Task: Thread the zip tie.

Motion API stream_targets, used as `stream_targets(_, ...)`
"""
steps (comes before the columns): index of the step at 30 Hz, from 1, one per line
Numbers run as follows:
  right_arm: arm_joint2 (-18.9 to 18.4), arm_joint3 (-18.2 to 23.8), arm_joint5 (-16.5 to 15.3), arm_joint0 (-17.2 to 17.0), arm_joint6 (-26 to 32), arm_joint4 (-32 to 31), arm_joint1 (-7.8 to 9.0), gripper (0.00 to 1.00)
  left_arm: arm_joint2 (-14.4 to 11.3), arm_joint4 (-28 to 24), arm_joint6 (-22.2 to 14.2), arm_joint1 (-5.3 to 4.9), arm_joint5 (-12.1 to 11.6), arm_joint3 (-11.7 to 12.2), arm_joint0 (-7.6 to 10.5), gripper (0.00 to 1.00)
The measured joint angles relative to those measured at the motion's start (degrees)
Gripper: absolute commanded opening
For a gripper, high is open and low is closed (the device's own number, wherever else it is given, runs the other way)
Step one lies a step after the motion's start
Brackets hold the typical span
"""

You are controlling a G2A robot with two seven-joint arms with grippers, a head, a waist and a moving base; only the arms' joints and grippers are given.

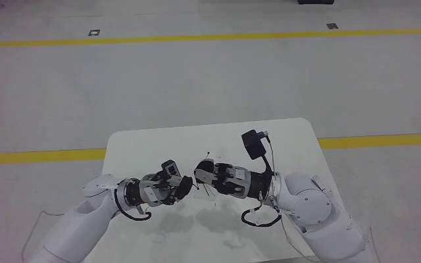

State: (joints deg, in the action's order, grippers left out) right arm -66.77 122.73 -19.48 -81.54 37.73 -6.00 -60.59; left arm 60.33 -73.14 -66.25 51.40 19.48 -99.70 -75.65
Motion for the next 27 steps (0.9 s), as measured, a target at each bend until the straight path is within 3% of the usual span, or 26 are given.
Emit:
stream_targets(10,1.4,0.0,0.0,0.1,-0.8,-0.9,0.58,0.00,0.0,0.0,0.0,0.00,0.0,0.0,0.00,0.00)
stream_targets(27,-0.1,0.7,0.0,-0.5,-3.2,4.1,1.53,0.00,0.0,0.0,0.0,0.00,0.0,0.0,0.00,0.00)
